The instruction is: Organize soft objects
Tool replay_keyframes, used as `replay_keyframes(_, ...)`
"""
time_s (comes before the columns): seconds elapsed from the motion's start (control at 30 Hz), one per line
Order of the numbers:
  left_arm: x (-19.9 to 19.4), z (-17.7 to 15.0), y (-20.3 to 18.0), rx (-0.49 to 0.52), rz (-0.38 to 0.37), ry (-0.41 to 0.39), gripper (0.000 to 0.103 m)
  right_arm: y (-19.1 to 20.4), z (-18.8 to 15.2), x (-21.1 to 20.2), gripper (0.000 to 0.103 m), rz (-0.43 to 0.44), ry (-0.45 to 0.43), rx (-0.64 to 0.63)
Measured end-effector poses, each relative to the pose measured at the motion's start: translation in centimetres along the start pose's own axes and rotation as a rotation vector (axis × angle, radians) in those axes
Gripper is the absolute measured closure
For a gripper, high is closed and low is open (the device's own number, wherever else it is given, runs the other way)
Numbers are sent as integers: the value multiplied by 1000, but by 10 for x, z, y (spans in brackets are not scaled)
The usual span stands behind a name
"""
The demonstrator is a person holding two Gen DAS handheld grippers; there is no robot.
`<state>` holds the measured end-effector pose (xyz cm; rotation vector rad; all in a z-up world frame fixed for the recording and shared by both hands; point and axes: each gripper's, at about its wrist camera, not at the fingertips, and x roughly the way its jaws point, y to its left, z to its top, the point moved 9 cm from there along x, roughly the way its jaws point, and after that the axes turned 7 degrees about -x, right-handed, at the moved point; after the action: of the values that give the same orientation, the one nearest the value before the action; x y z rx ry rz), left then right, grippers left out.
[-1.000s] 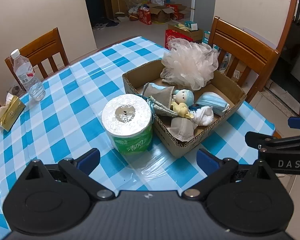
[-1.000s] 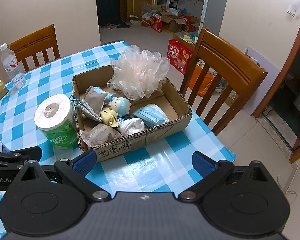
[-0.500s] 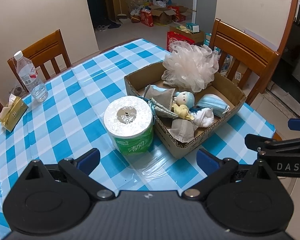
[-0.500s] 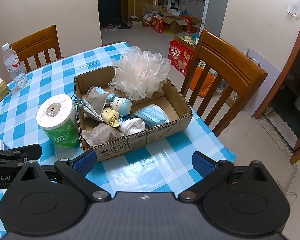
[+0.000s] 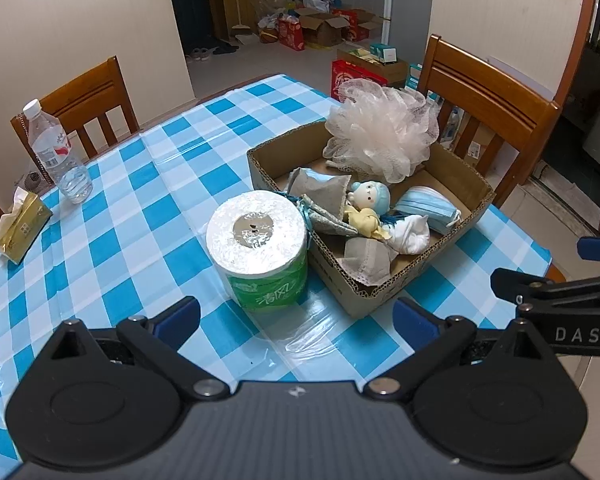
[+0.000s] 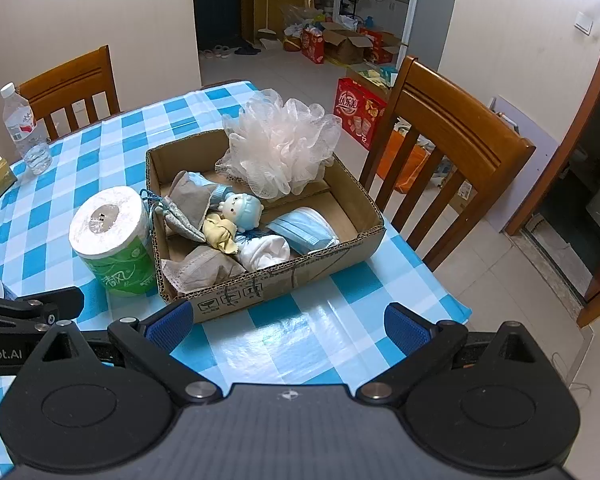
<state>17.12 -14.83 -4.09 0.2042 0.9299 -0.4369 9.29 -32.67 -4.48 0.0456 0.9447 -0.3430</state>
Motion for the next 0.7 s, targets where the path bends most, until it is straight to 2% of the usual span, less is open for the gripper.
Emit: replay_keyframes(0.7, 2, 0, -1, 6, -4, 3, 1, -1, 0, 0, 0, -2, -1, -1)
